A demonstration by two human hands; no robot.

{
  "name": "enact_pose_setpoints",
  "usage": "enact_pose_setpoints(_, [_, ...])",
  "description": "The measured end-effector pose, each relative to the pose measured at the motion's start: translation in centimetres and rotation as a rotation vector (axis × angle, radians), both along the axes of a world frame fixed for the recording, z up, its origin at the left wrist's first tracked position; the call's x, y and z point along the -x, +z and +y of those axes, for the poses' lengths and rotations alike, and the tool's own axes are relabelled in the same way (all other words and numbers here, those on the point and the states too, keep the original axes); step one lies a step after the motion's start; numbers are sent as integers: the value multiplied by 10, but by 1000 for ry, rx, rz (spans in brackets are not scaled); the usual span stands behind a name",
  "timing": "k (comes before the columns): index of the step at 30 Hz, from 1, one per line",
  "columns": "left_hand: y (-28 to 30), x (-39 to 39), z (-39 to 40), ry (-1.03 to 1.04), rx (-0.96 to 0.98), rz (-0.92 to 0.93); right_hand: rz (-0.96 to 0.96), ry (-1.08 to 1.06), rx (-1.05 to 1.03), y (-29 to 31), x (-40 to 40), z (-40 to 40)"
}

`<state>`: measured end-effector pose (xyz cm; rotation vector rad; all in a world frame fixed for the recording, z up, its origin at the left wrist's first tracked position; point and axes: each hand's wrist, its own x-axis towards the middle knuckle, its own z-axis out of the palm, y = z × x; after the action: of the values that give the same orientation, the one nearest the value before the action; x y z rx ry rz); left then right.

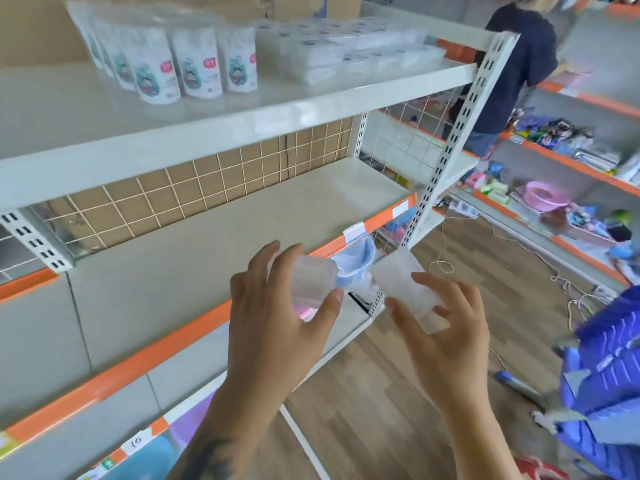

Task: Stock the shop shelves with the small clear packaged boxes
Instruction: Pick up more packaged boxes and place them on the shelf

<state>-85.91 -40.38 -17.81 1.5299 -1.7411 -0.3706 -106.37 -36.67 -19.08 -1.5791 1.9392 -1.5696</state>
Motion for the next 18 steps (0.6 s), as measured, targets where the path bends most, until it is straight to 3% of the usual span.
enact_pose_setpoints(8, [-2,38,-47,150,13,-54,-46,129,74,9,49,-85])
enact_pose_setpoints(18, [53,140,-127,445,188,-126,18,468,243,51,138,-239])
